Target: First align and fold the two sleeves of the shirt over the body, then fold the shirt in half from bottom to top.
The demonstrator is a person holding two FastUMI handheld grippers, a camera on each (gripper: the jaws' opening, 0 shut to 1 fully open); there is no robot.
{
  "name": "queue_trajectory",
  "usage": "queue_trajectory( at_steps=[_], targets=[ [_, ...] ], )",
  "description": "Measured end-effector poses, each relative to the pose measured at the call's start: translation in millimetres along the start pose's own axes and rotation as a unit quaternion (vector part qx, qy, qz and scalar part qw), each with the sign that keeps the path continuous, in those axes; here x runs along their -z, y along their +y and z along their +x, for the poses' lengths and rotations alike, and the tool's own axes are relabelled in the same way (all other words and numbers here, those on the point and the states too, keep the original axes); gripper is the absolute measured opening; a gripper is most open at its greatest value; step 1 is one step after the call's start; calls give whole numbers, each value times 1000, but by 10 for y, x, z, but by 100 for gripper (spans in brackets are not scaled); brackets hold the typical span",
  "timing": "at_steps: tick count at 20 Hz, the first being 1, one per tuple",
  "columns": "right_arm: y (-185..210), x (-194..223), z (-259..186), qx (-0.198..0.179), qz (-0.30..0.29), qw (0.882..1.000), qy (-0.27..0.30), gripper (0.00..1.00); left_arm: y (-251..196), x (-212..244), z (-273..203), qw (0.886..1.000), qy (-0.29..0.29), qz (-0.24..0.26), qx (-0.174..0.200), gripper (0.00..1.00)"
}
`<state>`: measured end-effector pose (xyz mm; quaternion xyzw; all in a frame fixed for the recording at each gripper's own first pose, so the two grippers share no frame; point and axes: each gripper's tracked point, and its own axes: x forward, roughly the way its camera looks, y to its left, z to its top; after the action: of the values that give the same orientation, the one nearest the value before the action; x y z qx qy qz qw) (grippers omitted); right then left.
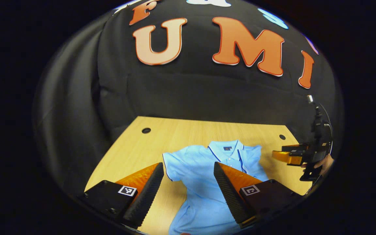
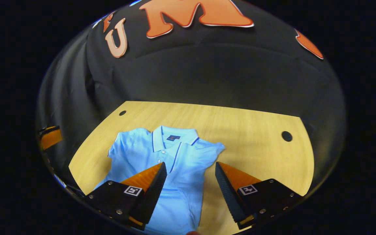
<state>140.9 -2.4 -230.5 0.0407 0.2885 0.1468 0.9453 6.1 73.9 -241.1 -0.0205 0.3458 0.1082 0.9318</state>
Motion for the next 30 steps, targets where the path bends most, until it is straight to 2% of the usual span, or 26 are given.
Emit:
queue_trajectory(
  at_steps=[1, 2, 7, 11, 12, 14, 17, 21, 26, 30],
  targets=[
    [-59, 11, -104, 19, 7, 1000, -7, 88, 57, 54, 100, 1000, 18, -4, 10, 100],
    [-108, 40, -212, 39, 15, 999, -12, 94, 108, 104, 218, 999, 34, -12, 22, 100],
    [-141, 284, -744, 121, 53, 991, -29, 94, 408, 474, 831, 988, 138, -46, 58, 98],
    [-47, 405, -1134, 168, 71, 982, -51, 94, 607, 704, 1230, 975, 203, -53, 66, 99],
    [-19, 437, -1230, 180, 73, 979, -56, 94, 646, 752, 1325, 973, 216, -50, 67, 96],
    [47, 510, -1403, 202, 76, 975, -63, 95, 689, 825, 1534, 968, 240, -42, 67, 99],
    [191, 641, -1585, 221, 81, 970, -66, 95, 732, 899, 1836, 960, 270, -36, 64, 98],
    [330, 786, -1746, 232, 89, 967, -61, 96, 792, 1005, 2166, 954, 297, -22, 38, 98],
    [308, 895, -1895, 244, 117, 960, -65, 96, 750, 1136, 2323, 944, 329, -7, 17, 98],
    [246, 997, -2025, 257, 116, 957, -64, 96, 700, 1082, 2410, 945, 326, 22, 8, 91]
  ],
)
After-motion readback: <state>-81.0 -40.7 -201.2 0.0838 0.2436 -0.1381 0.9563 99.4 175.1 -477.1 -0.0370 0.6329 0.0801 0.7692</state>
